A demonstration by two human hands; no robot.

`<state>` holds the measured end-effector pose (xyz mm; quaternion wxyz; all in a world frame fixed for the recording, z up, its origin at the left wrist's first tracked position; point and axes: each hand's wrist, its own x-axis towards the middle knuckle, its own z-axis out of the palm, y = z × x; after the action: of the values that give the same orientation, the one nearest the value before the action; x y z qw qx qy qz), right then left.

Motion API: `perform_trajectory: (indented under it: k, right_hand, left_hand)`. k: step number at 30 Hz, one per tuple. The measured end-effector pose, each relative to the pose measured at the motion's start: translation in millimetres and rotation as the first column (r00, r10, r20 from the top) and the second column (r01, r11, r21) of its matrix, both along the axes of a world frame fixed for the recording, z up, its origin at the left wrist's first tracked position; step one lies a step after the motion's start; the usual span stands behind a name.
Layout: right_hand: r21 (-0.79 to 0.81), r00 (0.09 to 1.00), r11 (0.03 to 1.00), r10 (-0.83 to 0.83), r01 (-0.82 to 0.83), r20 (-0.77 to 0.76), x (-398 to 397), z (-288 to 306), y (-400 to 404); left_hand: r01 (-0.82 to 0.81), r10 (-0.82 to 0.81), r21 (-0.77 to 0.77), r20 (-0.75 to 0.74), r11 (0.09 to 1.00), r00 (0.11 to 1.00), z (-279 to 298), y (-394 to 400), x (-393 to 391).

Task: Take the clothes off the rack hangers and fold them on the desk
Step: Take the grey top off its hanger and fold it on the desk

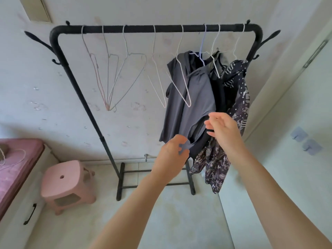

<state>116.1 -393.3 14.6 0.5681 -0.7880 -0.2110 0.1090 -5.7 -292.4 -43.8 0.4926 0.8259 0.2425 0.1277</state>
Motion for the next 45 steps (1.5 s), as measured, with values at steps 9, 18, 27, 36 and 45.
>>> perform_trajectory:
  k: [9, 18, 27, 36, 45]
  right_hand:
    - [0.021, 0.996, 0.997, 0.075, -0.076, 0.053, 109, 39, 50]
    - [0.077, 0.997, 0.994, 0.071, -0.073, 0.02, 208, 72, 105]
    - [0.231, 0.916, 0.966, 0.192, -0.113, -0.353, 248, 91, 155]
    - [0.314, 0.779, 0.936, 0.316, -0.16, -0.542, 260, 98, 176]
    - [0.404, 0.756, 0.889, 0.415, -0.216, -0.507, 253, 121, 182]
  left_hand:
    - [-0.018, 0.014, 0.035, 0.114, 0.999, 0.993, 39, 21, 113]
    - [-0.14, 0.121, 0.097, 0.181, 0.985, 0.976, 69, 31, 208]
    - [-0.185, 0.181, 0.047, 0.075, 0.982, 0.981, 69, 42, 255]
    - [-0.168, 0.166, 0.023, 0.052, 0.986, 0.985, 73, 50, 248]
    - [-0.182, 0.187, -0.042, 0.172, 0.982, 0.967, 86, 62, 228]
